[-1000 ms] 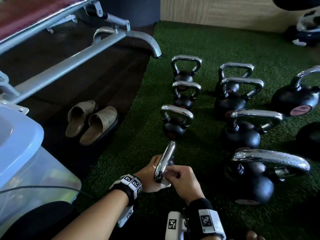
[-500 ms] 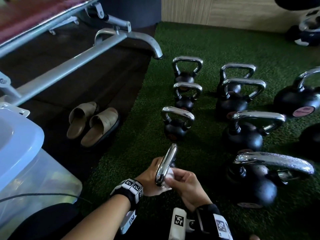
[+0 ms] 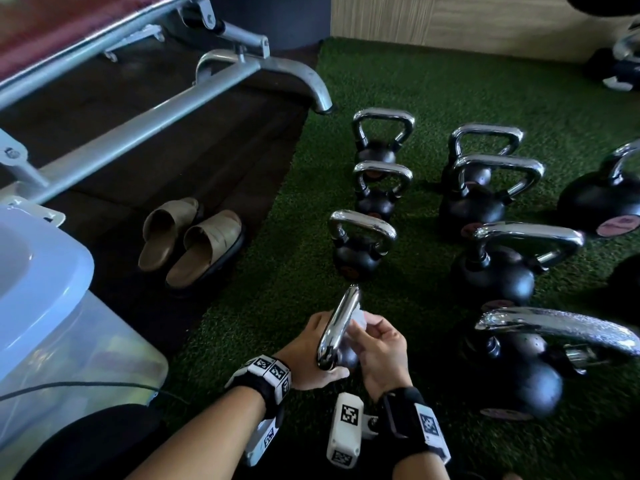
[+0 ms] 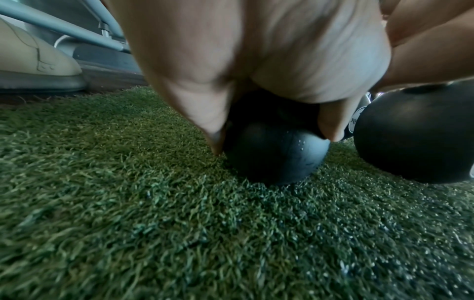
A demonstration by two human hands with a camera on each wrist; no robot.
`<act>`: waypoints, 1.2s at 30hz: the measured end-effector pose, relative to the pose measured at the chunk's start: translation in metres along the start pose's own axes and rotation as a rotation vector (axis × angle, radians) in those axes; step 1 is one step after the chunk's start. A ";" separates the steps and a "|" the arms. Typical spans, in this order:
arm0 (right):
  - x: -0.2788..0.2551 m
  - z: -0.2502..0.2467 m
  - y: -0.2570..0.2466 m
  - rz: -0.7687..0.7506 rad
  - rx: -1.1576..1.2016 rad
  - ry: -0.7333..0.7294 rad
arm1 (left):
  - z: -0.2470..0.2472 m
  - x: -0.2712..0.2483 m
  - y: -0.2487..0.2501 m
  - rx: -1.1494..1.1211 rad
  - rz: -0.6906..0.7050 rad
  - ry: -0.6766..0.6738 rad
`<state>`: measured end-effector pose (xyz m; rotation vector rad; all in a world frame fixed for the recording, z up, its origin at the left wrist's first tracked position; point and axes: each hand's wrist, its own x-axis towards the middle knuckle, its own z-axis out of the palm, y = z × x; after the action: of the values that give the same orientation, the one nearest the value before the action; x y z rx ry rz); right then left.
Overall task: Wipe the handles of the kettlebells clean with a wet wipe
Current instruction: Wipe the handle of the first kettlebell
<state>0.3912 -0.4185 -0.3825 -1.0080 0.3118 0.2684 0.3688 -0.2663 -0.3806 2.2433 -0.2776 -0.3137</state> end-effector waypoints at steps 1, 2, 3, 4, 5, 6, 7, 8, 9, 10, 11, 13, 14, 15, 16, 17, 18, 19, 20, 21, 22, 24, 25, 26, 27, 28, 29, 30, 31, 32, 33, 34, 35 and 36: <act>-0.002 0.000 0.000 0.000 0.009 0.008 | 0.001 -0.001 -0.001 -0.005 0.008 0.005; -0.006 -0.001 0.000 0.004 0.013 0.006 | 0.002 0.000 -0.003 -0.014 0.021 0.006; -0.010 -0.001 -0.001 0.001 0.001 0.004 | 0.002 0.000 -0.004 -0.012 0.035 0.001; -0.012 0.000 -0.004 -0.011 -0.032 0.010 | 0.003 0.000 -0.005 -0.009 0.043 -0.005; -0.011 0.001 -0.008 -0.034 -0.092 0.028 | 0.003 0.000 -0.007 -0.002 0.043 -0.012; -0.006 0.002 -0.012 -0.063 -0.166 0.060 | 0.003 0.001 -0.009 0.005 0.039 -0.016; 0.000 0.002 -0.015 -0.096 -0.249 0.096 | 0.002 0.001 -0.009 0.009 0.030 -0.020; 0.007 0.002 -0.018 -0.127 -0.336 0.131 | 0.001 0.000 -0.008 0.008 0.021 -0.024; 0.014 0.002 -0.019 -0.150 -0.430 0.163 | 0.001 0.000 -0.008 0.005 0.013 -0.021; 0.018 0.003 -0.019 -0.165 -0.516 0.186 | 0.001 -0.001 -0.007 0.005 0.006 -0.017; 0.020 0.005 -0.017 -0.174 -0.585 0.208 | 0.001 -0.001 -0.006 0.005 0.000 -0.017; 0.019 0.011 -0.013 -0.194 -0.669 0.255 | 0.002 -0.001 -0.005 -0.005 0.008 -0.010; 0.018 0.015 -0.012 -0.206 -0.694 0.279 | 0.002 -0.002 -0.006 -0.012 0.002 -0.006; 0.017 0.018 -0.012 -0.214 -0.704 0.306 | 0.002 -0.002 -0.007 -0.012 -0.001 -0.002; 0.017 0.020 -0.012 -0.218 -0.703 0.340 | 0.002 -0.002 -0.007 -0.014 -0.001 0.002; 0.018 0.020 -0.013 -0.216 -0.698 0.376 | 0.003 -0.001 -0.007 -0.014 -0.009 -0.001; 0.019 0.019 -0.016 -0.210 -0.696 0.409 | 0.002 0.000 -0.007 -0.009 -0.018 -0.006; 0.020 0.016 -0.018 -0.195 -0.699 0.431 | 0.002 0.000 -0.007 0.004 -0.025 -0.009; 0.021 0.014 -0.021 -0.176 -0.707 0.438 | 0.002 0.001 -0.007 0.009 -0.025 -0.005; 0.020 0.012 -0.023 -0.156 -0.717 0.434 | 0.002 0.001 -0.008 0.005 -0.024 -0.001; 0.019 0.010 -0.024 -0.143 -0.731 0.424 | 0.003 0.001 -0.009 -0.003 -0.017 0.006; 0.018 0.012 -0.024 -0.151 -0.757 0.396 | 0.004 -0.001 -0.012 -0.012 0.006 0.017; 0.018 0.014 -0.023 -0.164 -0.768 0.388 | 0.005 -0.002 -0.013 -0.016 0.015 0.020; 0.019 0.016 -0.022 -0.176 -0.784 0.388 | 0.006 -0.002 -0.014 -0.019 0.020 0.020; 0.020 0.018 -0.022 -0.181 -0.804 0.393 | 0.006 -0.002 -0.015 -0.029 0.018 0.021; 0.021 0.020 -0.022 -0.181 -0.822 0.398 | 0.007 -0.001 -0.016 -0.039 0.013 0.021; 0.020 0.021 -0.022 -0.178 -0.839 0.396 | 0.006 0.000 -0.016 -0.042 0.007 0.019; 0.020 0.023 -0.022 -0.169 -0.852 0.387 | 0.006 0.000 -0.016 -0.043 0.006 0.015; 0.020 0.024 -0.022 -0.157 -0.863 0.374 | 0.005 0.001 -0.017 -0.040 0.006 0.008; 0.020 0.024 -0.021 -0.146 -0.873 0.366 | 0.004 0.001 -0.015 -0.038 0.006 0.004; 0.020 0.023 -0.022 -0.134 -0.890 0.362 | 0.002 0.000 -0.013 -0.031 0.007 -0.001; 0.020 0.022 -0.023 -0.120 -0.906 0.356 | 0.001 0.000 -0.011 -0.016 0.004 -0.012; 0.019 0.020 -0.026 -0.112 -0.922 0.346 | 0.000 -0.002 -0.009 0.008 -0.016 -0.035; 0.019 0.017 -0.028 -0.118 -0.933 0.334 | -0.003 -0.003 -0.008 0.041 -0.055 -0.081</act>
<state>0.4210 -0.4168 -0.3590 -1.9964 0.4385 0.1284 0.3674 -0.2580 -0.3841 2.2851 -0.2677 -0.4324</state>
